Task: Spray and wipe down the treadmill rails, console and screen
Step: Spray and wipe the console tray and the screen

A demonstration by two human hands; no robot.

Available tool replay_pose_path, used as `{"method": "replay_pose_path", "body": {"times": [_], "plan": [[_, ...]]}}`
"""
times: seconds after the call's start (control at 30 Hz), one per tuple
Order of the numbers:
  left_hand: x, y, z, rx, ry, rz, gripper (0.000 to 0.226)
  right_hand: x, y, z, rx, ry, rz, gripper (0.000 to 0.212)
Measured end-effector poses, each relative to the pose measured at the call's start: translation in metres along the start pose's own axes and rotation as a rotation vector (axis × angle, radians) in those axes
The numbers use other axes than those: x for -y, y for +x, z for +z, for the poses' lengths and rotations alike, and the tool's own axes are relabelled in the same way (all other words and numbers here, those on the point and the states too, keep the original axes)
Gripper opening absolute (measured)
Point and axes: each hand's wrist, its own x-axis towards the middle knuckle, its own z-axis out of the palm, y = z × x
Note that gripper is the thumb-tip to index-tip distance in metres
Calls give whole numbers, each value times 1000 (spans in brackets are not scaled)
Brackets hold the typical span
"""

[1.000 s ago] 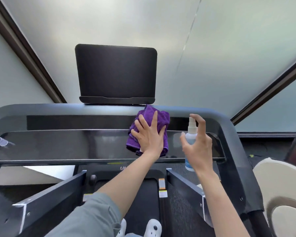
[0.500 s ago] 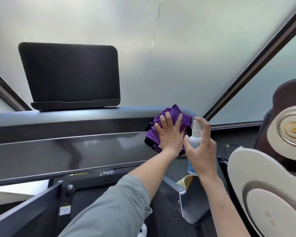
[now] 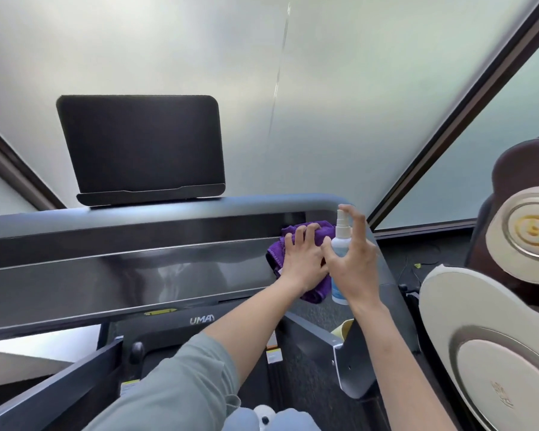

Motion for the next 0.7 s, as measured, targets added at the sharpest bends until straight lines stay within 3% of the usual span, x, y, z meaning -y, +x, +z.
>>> {"method": "replay_pose_path", "body": {"times": [0.7], "plan": [[68,-42,-35,-77,59,-70,40,12,-17,14,-18,-78,67,52]]}}
